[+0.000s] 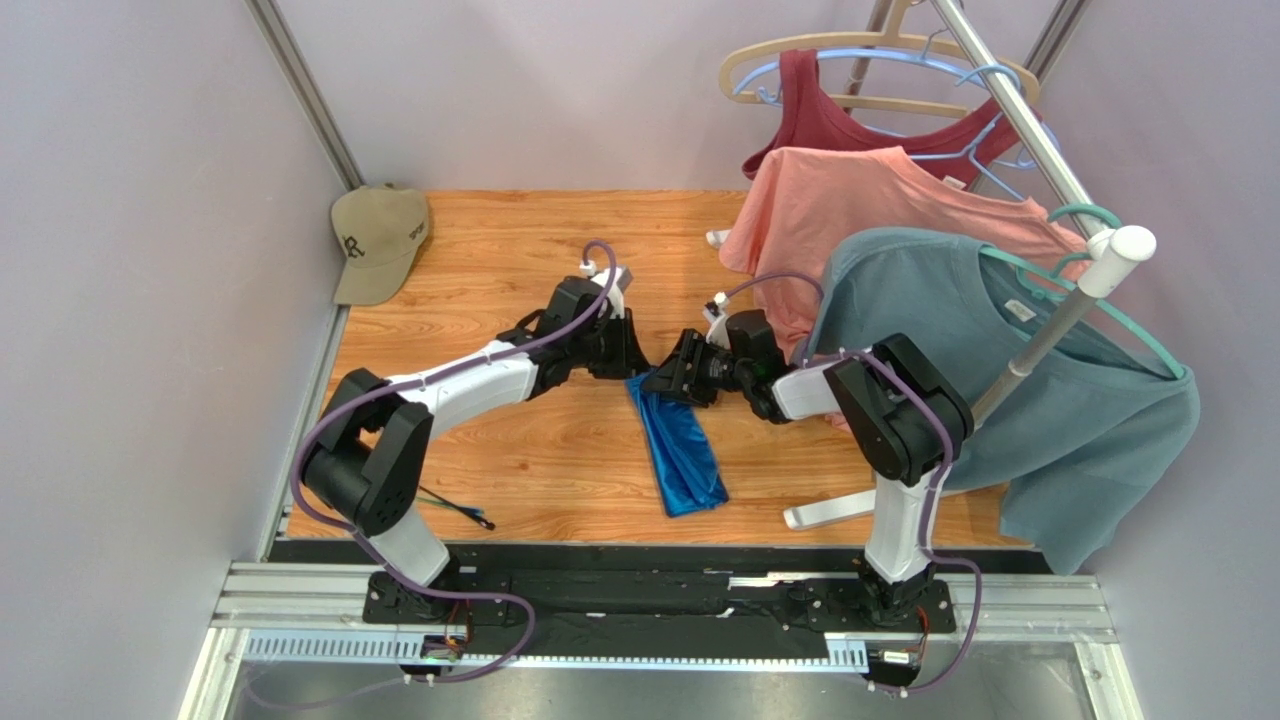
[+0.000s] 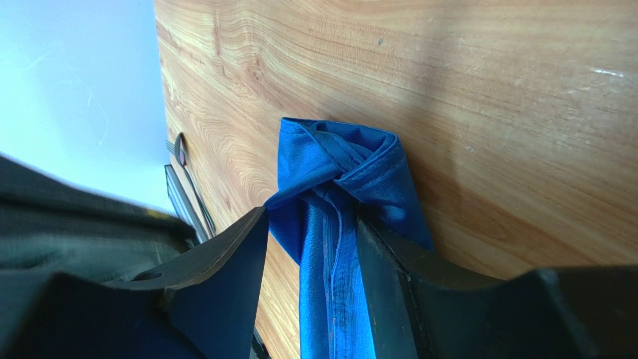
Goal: Fold the napkin into a case and place the utensils inside
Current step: Grasp the top corner of the smaller rectangle folded napkin from the folded napkin.
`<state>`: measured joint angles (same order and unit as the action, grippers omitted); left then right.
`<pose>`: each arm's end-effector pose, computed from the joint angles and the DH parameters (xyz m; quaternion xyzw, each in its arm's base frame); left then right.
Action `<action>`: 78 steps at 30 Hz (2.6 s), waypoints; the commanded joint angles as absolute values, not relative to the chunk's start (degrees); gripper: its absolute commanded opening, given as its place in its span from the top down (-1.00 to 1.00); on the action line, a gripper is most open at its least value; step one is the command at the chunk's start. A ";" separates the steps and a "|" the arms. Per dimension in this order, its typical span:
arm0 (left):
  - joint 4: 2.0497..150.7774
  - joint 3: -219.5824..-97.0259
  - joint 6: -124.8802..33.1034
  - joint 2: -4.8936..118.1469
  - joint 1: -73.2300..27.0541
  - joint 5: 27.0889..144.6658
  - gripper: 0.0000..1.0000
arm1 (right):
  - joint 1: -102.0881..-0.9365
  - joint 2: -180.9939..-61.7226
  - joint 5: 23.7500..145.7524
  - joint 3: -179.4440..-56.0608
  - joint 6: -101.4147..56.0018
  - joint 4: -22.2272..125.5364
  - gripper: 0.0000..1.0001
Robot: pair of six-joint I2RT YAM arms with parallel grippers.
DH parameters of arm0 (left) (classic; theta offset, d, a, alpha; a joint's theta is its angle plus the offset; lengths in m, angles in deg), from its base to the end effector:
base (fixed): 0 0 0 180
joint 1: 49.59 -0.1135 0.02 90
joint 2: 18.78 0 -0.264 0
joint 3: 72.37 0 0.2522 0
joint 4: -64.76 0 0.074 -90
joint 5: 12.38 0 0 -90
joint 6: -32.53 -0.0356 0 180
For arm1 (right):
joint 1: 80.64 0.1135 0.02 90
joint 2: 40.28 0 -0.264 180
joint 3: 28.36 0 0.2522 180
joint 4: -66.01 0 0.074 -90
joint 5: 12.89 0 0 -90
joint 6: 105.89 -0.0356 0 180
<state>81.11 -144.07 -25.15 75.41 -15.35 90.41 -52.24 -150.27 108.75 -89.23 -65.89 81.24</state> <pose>0.2907 -0.2074 0.2121 0.0631 0.8954 -0.3194 0.3036 0.3095 0.1886 0.1127 0.0332 0.8581 0.4724 0.1986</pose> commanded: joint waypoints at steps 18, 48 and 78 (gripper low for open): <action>72.19 -138.78 -20.12 78.34 -18.04 97.83 0.99 | -52.78 -139.07 102.42 -89.23 -57.55 62.81 0.19; 77.99 -142.47 -21.70 83.70 -15.66 92.65 1.00 | -53.22 -145.92 102.95 -92.39 -59.84 69.12 1.00; 84.48 -144.47 -21.26 76.75 -12.15 87.99 0.89 | -50.14 -146.46 95.67 -85.98 -66.79 74.49 1.00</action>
<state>79.86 -140.24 -20.43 79.37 -12.42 89.36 -50.66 -148.70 101.67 -86.63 -70.15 79.01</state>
